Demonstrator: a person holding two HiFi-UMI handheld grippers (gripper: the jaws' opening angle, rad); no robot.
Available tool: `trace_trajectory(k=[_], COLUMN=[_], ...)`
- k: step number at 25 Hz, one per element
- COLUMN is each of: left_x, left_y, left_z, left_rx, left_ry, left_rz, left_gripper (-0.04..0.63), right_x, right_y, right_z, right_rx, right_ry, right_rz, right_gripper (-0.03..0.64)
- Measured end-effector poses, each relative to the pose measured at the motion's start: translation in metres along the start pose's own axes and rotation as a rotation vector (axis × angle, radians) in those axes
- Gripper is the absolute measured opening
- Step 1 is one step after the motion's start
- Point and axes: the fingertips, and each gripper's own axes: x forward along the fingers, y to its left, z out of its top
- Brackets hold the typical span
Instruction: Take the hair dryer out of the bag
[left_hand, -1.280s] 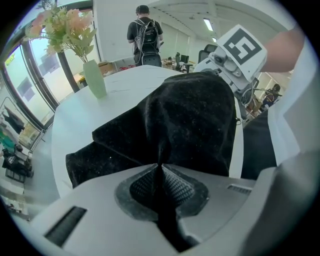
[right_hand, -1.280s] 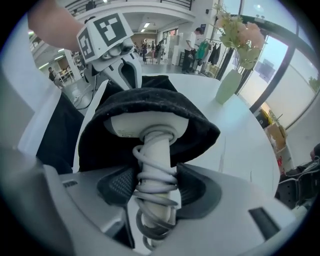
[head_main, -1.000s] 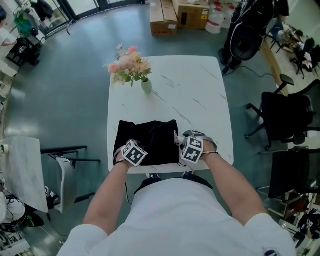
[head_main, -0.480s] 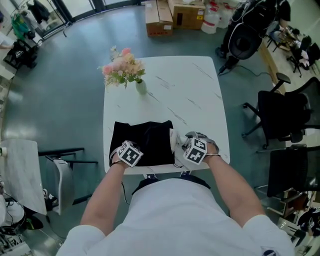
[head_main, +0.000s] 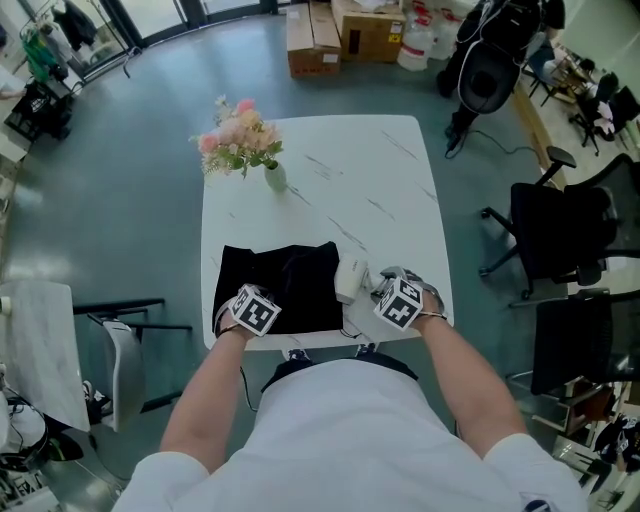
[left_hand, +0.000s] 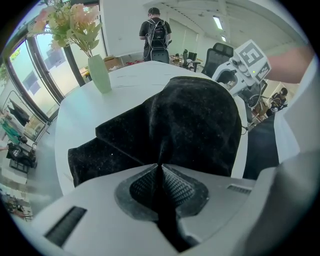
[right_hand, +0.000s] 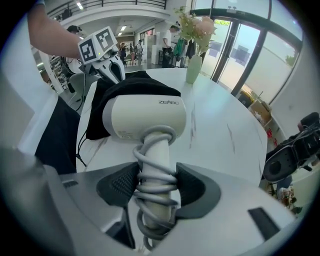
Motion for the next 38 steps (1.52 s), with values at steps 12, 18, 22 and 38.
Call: trace_trajectory(k=[12, 18, 22, 38], left_x=[0.0, 0.001, 0.001, -0.043], left_y=[0.0, 0.001, 0.001, 0.002], left_z=[-0.002, -0.002, -0.001, 0.018], left_rx=[-0.038, -0.052, -0.044, 0.023], left_ry=[-0.009, -0.007, -0.019, -0.193], left_rz=[0.05, 0.046, 0.051, -0.013], left_gripper=[0.032, 0.032, 0.034, 0.061], right_x=[-0.014, -0.014, -0.014, -0.08], right_y=[-0.028, -0.03, -0.031, -0.01], right_z=[-0.049, -0.058, -0.059, -0.001], right_rx=[0.146, 0.154, 0.142, 0.311], right_ry=[0.035, 0.05, 0.054, -0.167], right_rz=[-0.062, -0.067, -0.096, -0.229], right_gripper=[0.244, 0.245, 0.25, 0.279])
